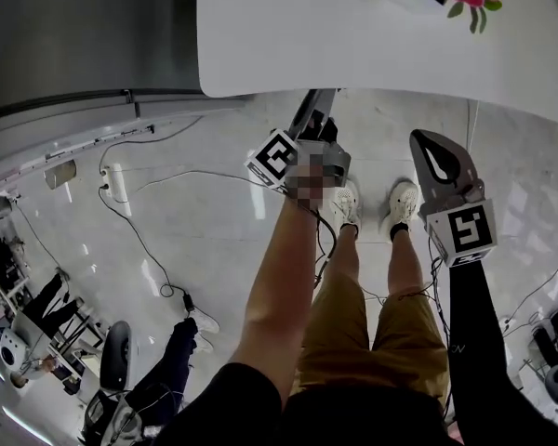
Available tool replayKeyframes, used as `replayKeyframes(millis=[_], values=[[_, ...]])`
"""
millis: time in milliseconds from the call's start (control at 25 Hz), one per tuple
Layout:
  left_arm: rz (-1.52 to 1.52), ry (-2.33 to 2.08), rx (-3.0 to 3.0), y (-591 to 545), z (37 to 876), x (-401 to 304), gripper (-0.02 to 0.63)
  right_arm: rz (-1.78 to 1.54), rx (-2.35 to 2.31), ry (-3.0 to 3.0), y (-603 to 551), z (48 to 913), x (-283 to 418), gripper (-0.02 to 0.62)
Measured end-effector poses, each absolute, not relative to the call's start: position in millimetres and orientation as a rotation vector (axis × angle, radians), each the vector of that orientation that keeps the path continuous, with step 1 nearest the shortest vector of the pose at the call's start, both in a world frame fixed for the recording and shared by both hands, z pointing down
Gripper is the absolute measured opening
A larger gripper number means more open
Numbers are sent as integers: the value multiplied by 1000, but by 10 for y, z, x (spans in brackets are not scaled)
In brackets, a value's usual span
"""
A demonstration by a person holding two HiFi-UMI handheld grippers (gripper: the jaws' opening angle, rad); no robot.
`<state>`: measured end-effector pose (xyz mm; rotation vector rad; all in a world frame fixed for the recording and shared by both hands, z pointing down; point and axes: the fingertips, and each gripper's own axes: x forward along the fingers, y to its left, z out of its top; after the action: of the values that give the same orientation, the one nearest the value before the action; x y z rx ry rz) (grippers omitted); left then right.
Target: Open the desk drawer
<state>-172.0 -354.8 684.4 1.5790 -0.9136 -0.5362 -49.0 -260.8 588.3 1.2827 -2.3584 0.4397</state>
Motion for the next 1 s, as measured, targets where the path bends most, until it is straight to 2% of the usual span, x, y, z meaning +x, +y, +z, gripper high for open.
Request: replayKeyframes(millis=[520,600,720,800,840,1000], values=[[-814,-847,1340,-3714,7014,-1543,236,525,1295,-2405,-2583,5974,-291,0],[-849,-842,1326,-3716,6996,-1564,212,545,1301,-2408,-2570,5983,-300,0],[-908,-824,1321,-3724,6936,-1599,124,555,1316,-2414,-2596,5968,-303,0],[-920,-835,1300,-3719,6958,-1614,107,557,1316,-2419,-2601,5964,-307,0],[-917,-845,1288,-3712,6982,-1619,23,557,1314,-2421,-2596,5960,-313,0],[-894,-867,1279,-3700,7023,-1629,24,555,1308,-2424,-2585,5954,-322,0]])
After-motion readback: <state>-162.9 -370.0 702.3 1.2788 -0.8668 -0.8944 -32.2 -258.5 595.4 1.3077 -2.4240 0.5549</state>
